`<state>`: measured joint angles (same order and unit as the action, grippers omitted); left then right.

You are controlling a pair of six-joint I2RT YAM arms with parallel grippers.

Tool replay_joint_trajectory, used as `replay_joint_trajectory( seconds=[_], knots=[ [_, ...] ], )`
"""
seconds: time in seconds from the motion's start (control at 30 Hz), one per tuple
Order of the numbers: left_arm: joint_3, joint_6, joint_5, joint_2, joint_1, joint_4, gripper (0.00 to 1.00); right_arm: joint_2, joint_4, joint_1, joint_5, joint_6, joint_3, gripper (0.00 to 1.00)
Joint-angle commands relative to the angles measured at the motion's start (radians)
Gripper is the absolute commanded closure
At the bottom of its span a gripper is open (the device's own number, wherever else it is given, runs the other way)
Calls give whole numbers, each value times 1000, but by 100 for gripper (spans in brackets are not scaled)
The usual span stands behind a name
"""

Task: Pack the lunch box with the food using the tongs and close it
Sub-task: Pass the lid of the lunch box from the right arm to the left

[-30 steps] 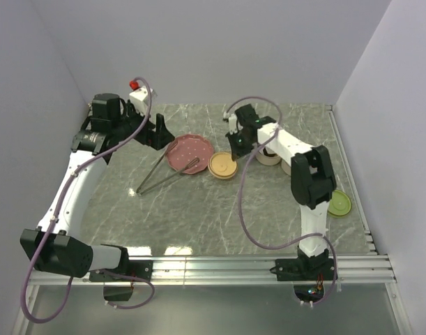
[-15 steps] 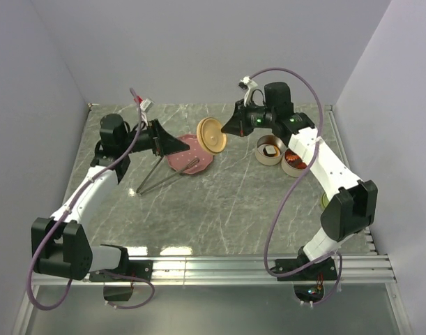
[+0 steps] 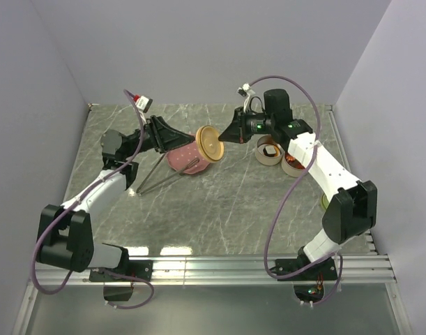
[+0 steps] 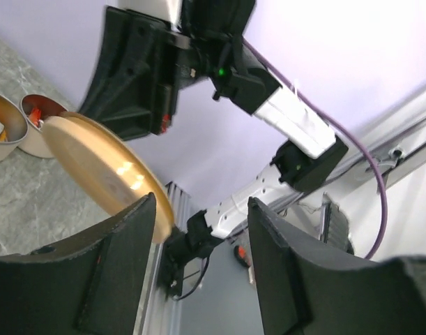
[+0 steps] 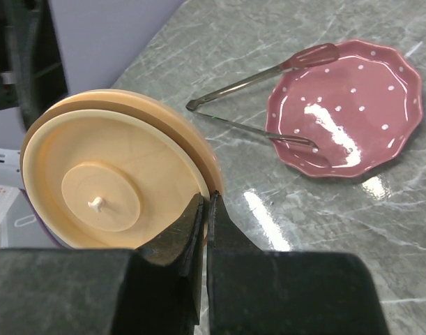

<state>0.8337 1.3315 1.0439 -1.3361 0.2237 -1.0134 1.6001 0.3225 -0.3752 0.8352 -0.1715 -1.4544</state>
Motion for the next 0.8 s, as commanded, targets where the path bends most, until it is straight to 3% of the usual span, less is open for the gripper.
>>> replay_joint_trajectory(
  seconds=[0.0,0.17,0.33,0.6,0.77],
  knots=[
    [-24,93,-64,-21,2,-122,40,-68,-69,-2,44,-17,11,100],
    [-53,138,-84,-25,2,-166,46,-88,-92,-1,45,-28,34,100],
    [-122,192,-117,-20,2,-229,46,-88,-112,-1,57,-49,43,100],
    [-84,276,-104,-69,31,-364,56,-77,-134,-5,73,-71,49,100],
    [-79,273,-111,-75,63,-349,57,-81,-140,-10,76,-71,54,100]
  ],
)
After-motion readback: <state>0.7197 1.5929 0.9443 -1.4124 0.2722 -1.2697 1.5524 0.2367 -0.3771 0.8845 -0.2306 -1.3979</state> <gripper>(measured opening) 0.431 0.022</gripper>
